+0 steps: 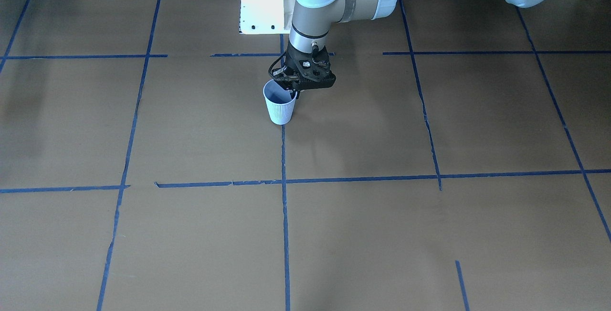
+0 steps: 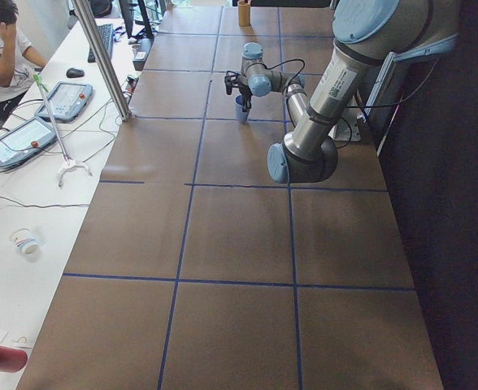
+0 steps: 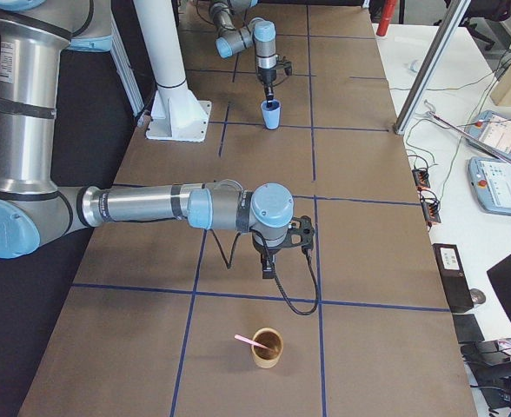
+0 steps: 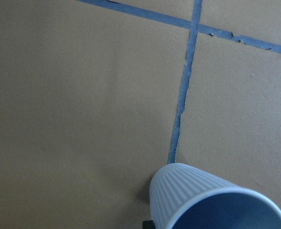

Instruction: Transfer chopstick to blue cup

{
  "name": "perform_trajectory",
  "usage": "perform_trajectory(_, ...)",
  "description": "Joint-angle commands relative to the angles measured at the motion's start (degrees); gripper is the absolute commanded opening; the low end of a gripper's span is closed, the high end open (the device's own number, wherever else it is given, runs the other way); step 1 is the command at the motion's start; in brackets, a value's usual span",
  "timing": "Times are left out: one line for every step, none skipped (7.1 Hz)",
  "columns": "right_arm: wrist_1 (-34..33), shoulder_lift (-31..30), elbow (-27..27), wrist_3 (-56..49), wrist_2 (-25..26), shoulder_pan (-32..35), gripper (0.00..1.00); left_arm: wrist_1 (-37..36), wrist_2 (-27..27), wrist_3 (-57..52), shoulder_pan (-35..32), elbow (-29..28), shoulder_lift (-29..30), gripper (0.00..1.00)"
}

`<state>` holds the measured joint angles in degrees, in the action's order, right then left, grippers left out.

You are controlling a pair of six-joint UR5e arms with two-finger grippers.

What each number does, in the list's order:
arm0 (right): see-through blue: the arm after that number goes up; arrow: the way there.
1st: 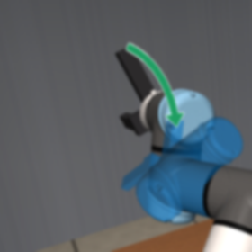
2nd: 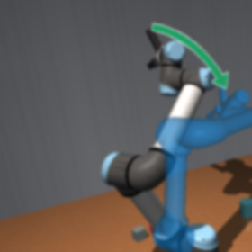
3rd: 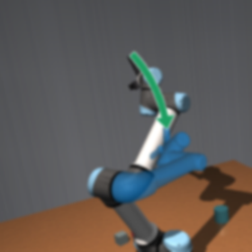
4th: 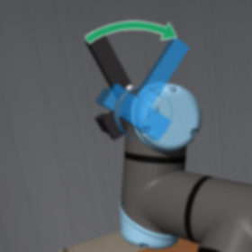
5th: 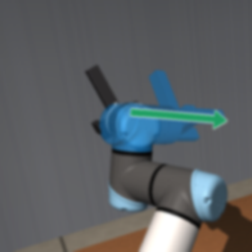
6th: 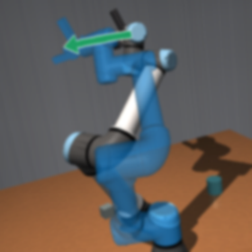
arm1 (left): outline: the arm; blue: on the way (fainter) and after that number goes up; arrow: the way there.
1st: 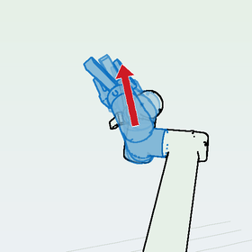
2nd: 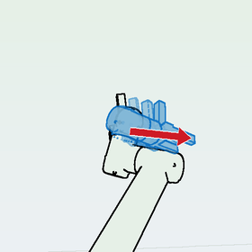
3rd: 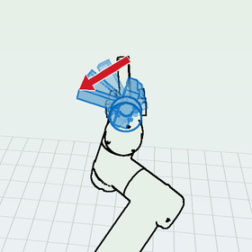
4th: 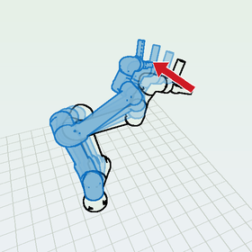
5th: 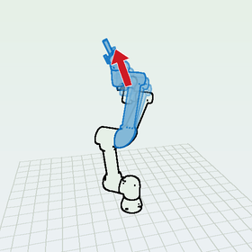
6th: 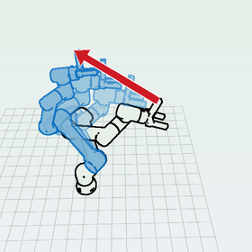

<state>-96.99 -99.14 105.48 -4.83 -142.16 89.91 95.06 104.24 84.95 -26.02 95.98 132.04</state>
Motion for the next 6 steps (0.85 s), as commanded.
perform_trajectory(0.05,0.00,-0.01,0.00,0.04,0.00,1.00,-0.05,0.00,0.22,0.00,0.00,-0.03,0.17)
perform_trajectory(0.05,0.00,-0.01,0.00,0.04,0.00,1.00,-0.05,0.00,0.22,0.00,0.00,-0.03,0.18)
perform_trajectory(0.05,0.00,-0.01,0.00,0.04,0.00,1.00,-0.05,0.00,0.22,0.00,0.00,-0.12,0.25)
perform_trajectory(0.05,0.00,-0.01,0.00,0.04,0.00,1.00,-0.05,0.00,0.22,-0.08,0.17,-0.38,0.55)
perform_trajectory(0.05,0.00,-0.01,0.00,0.04,0.00,1.00,0.03,-0.35,-0.13,-0.08,1.05,-0.90,1.00)
perform_trajectory(0.05,0.00,-0.01,-0.09,0.13,0.00,1.00,-0.14,-1.48,-0.13,-0.43,3.32,-1.34,1.00)
